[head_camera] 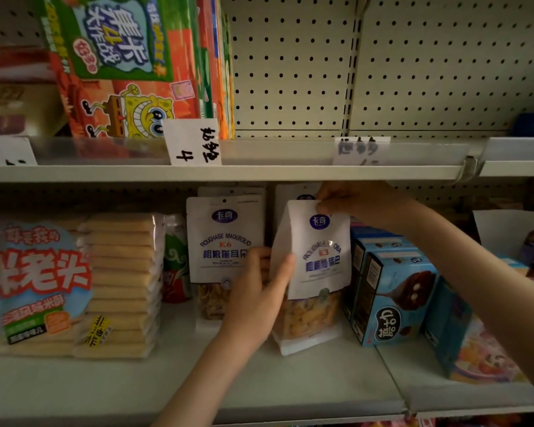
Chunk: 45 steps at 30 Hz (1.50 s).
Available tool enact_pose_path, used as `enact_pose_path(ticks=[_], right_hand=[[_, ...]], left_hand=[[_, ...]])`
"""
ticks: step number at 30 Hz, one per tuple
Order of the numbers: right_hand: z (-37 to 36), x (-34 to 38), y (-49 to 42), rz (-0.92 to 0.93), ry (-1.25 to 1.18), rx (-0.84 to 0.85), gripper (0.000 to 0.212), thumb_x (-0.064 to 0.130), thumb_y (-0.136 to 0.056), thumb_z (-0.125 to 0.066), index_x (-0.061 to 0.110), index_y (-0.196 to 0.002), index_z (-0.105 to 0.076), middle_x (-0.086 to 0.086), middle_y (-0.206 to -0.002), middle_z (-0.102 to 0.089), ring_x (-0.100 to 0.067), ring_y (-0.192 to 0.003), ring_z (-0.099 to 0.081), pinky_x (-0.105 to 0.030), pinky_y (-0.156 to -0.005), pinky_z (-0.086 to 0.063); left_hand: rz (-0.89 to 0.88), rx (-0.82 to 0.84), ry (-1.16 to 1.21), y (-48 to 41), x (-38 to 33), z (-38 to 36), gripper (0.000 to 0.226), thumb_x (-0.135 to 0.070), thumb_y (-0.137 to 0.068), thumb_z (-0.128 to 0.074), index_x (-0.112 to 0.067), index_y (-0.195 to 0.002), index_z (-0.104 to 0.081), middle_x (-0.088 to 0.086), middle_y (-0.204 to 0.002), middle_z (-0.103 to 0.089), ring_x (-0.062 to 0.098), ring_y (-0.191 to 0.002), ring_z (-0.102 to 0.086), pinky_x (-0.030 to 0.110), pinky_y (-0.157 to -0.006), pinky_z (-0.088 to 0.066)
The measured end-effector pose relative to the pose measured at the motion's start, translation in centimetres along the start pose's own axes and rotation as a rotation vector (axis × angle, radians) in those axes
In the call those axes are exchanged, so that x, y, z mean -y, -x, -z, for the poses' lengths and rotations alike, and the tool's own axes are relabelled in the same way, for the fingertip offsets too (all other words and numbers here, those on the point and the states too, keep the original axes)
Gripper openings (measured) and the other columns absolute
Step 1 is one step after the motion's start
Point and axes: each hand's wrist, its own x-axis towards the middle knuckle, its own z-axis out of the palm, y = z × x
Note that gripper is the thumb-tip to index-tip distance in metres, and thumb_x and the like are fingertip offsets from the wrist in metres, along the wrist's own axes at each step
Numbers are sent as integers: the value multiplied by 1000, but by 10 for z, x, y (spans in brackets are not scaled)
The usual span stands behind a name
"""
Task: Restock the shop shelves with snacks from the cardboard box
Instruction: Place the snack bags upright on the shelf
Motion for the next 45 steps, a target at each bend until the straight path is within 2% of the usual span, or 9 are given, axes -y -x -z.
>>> enact_pose_path(ticks=[2,8,11,17,20,24,31,37,45], right_hand=[[0,-1,-2,-8,98,-22,6,16,-87,-63,21,-85,-65,5,-91,-68,-13,-88,-63,-30,-88,-50],[-7,-1,-12,46,328,-85,12,19,-91,-58,13,-98,-66,4,-93,-61,-12,-91,-54,-22,-86,-37],[-10,-3,-18,62,362,-126,14,17,-92,-57,9,-99,-66,5,-92,-57,-8,-89,-49,-20,-84,-32],[-16,-10,-30,28,425,-178,17,19,-93,-55,4,-96,-63,-8,-100,-63,-15,-86,-51,-20,-82,-39],[-17,-4,-27,57,301,-246,19,25,-94,-54,11,-81,-54,-1,-76,-57,-7,-71,-53,-11,-73,-42],[-14,-7,-35,-136,315,-148,32,33,-100,-39,32,-69,-34,17,-72,-35,-9,-83,-42,-29,-97,-37],[-10,-14,-45,-231,139,-246,32,20,-98,-46,22,-68,-37,5,-69,-44,-5,-60,-41,-15,-60,-37],[-18,-7,-48,-205,108,-296,36,11,-98,-43,20,-65,-33,4,-67,-40,-7,-62,-40,-21,-69,-40],[-24,-13,-47,-152,11,-428,34,13,-96,-49,25,-68,-34,1,-78,-48,-21,-90,-49,-28,-87,-42]], left_hand=[[-41,-36,-116,-4,1,2,37,-57,-86,-33,-29,-105,-47,-19,-86,-55,-10,-77,-51,-2,-61,-37],[-222,-124,-475,-17,17,-3,14,-23,-98,-46,-16,-96,-58,-10,-68,-55,-2,-53,-47,13,-55,-43],[-214,-111,-485,-23,16,-5,18,-28,-97,-47,-14,-103,-57,-3,-84,-65,4,-65,-56,9,-52,-42],[-199,-70,-470,-27,10,-25,32,-30,-96,-50,-10,-122,-48,6,-110,-66,18,-94,-66,19,-72,-50],[-111,-50,-463,-34,12,-39,64,-22,-91,-61,-7,-142,-25,9,-128,-53,21,-113,-57,25,-88,-48],[-75,-96,-264,-43,16,-63,101,-19,-82,-72,-16,-150,2,7,-150,-30,20,-135,-37,33,-109,-38],[-73,-217,-248,-66,32,-75,91,-7,-81,-71,-18,-146,-10,13,-144,-36,25,-129,-43,43,-103,-44],[-50,-220,-269,-80,43,-71,88,-8,-75,-76,-19,-140,-18,13,-139,-43,26,-126,-46,44,-101,-46],[-69,-215,-254,-77,41,-69,86,-6,-78,-73,-22,-140,-15,10,-138,-43,23,-126,-46,41,-102,-46]])
